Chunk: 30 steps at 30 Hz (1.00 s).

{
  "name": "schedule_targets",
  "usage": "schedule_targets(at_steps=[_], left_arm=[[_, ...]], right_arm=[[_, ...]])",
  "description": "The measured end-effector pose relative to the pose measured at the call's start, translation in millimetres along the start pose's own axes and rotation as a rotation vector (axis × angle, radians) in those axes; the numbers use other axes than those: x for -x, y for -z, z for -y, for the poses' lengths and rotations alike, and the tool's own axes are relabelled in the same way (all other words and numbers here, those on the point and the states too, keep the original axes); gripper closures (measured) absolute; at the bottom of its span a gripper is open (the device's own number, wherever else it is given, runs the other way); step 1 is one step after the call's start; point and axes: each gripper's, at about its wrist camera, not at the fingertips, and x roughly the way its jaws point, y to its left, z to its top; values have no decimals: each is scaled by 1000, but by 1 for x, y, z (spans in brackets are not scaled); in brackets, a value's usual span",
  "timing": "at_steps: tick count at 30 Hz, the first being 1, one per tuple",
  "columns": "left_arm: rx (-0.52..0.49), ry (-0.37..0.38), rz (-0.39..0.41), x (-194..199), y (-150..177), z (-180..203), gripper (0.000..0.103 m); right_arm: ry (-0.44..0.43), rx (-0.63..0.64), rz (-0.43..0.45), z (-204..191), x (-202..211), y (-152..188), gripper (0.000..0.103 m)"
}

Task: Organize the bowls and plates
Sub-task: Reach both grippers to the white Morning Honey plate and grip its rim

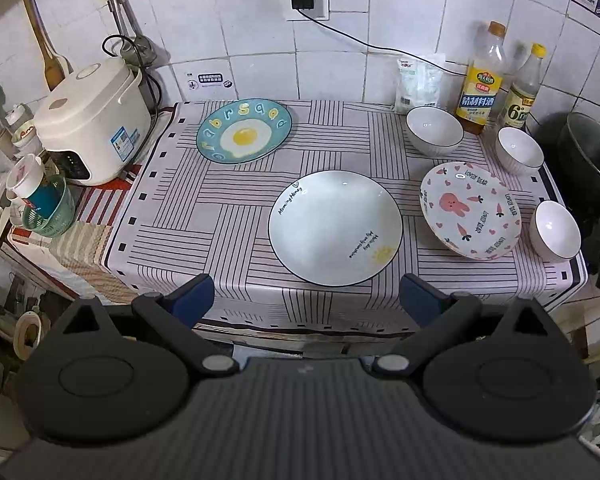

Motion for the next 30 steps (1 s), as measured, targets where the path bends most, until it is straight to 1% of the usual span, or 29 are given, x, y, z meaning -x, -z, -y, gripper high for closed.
schedule_targets(at_steps=[4, 6, 8, 9, 10, 12, 13, 14, 16, 17, 18, 20, 21, 23, 25, 27, 28, 30], left_arm=[[5, -7, -12, -3, -5, -4, 3], [1, 4, -18, -6, -9, -9, 3], [11, 19, -10, -12, -13, -19, 3], [20, 26, -9, -17, -16, -26, 3], [24, 33, -14, -23, -20, -31, 3], [37, 35, -24, -38, -27, -43, 3], [57, 29, -24, -45, -29, -48, 3], [76, 32, -24, -53, -31, -54, 3], [101, 68, -45, -72, -34, -64, 3], [96, 102, -49, -82, -35, -67, 4], [80, 118, -58, -92, -36, -69, 6], [38, 123, -75, -114, -38, -71, 6], [22, 123, -86, -127, -39, -73, 7], [18, 130, -130, -156, -42, -78, 9], [34, 131, -173, -186, -42, -84, 14], [21, 106, -215, -216, -40, -87, 26], [11, 101, -233, -228, -39, -87, 27], [-5, 125, -264, -250, -35, -89, 28]], right_arm=[[-51, -8, 52, 0, 3, 0, 0], [-92, -4, 114, -1, 2, 0, 0], [-155, 5, 198, -2, -3, 1, 0], [-173, 11, 218, -4, -6, 0, 0], [-187, 20, 221, -7, -12, -2, 0], [-218, 51, 175, -15, -28, -9, 0], [-256, 71, 154, -19, -37, -11, 2], [-288, 82, 142, -24, -44, -12, 6], [-361, 93, 82, -35, -63, -13, 6], [-398, 89, 57, -41, -72, -13, 7], [-434, 78, 30, -47, -83, -11, 11], [-482, 62, -30, -62, -108, -6, 15], [-502, 61, -50, -69, -117, -1, 19], [-521, 70, -109, -85, -141, 5, 21], [-547, 58, -159, -98, -161, 14, 23], [-569, 29, -218, -109, -183, 23, 26], [-575, 8, -249, -114, -192, 28, 27], [-588, -33, -289, -119, -209, 38, 31]])
